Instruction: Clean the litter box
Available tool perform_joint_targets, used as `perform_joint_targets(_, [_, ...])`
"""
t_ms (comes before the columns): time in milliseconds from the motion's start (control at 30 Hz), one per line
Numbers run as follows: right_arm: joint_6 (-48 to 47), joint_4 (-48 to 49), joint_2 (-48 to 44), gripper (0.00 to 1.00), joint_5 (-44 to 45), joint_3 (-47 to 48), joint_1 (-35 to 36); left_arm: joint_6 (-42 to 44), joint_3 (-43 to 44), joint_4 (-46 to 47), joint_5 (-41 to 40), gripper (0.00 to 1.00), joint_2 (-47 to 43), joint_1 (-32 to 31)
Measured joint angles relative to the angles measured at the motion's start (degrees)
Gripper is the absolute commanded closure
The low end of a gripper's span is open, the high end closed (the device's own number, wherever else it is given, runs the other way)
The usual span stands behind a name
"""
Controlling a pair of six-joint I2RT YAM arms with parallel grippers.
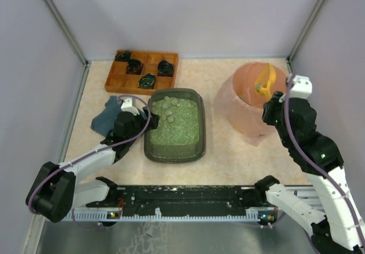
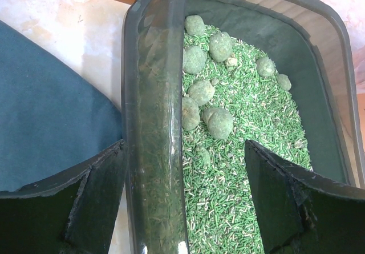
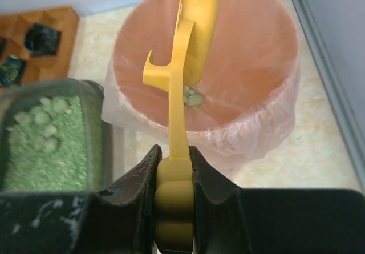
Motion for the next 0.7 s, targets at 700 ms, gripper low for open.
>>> perform_joint_targets(700, [-21.55,-5.84,13.29,1.00,-2.25,7.26,0.00,0.00,0.02,-0.02,0.42,0.13,0.35,0.00])
